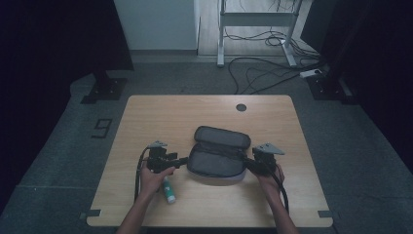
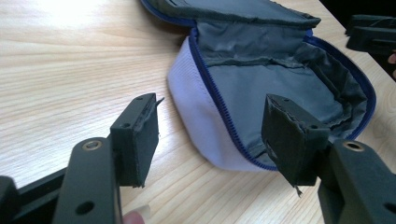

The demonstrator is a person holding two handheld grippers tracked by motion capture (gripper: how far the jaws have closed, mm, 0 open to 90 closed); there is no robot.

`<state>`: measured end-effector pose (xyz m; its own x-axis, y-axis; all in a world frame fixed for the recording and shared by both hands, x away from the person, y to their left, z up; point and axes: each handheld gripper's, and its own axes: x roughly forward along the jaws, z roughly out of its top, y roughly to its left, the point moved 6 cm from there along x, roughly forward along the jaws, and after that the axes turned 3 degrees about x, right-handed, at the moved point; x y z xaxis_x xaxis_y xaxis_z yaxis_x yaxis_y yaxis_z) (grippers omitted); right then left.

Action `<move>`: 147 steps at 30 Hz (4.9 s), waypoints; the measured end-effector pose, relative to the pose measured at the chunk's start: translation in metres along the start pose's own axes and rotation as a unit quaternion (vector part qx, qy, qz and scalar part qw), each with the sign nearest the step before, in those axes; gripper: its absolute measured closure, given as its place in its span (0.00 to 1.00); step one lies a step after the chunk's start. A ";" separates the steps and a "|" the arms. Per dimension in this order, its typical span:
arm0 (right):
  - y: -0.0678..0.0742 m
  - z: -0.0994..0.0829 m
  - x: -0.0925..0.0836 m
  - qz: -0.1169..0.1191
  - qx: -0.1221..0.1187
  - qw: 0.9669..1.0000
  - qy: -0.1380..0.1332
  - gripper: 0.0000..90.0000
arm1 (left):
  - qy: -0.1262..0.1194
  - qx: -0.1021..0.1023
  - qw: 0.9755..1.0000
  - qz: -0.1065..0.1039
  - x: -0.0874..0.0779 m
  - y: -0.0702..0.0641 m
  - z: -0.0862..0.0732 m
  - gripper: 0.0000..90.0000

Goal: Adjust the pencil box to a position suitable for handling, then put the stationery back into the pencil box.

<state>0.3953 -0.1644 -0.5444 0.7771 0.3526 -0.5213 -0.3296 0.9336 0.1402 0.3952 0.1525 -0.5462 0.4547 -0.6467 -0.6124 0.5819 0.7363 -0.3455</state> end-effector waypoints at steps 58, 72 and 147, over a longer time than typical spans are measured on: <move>0.171 -0.013 0.005 0.183 -0.101 0.978 0.017 0.50 | -0.051 -0.020 0.998 0.027 -0.051 0.040 0.001 0.41; 0.198 -0.022 0.012 0.203 -0.116 0.972 0.025 0.50 | -0.049 -0.022 0.998 0.028 -0.052 0.044 0.001 0.41; 0.267 -0.061 0.057 0.182 -0.176 0.963 0.097 0.71 | -0.051 -0.026 0.998 0.039 -0.051 0.049 -0.003 0.41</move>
<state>0.3187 0.1005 -0.5879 0.4732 0.6017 -0.6434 -0.7484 0.6599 0.0667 0.3986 0.2227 -0.5339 0.5654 -0.6020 -0.5638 0.5072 0.7928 -0.3379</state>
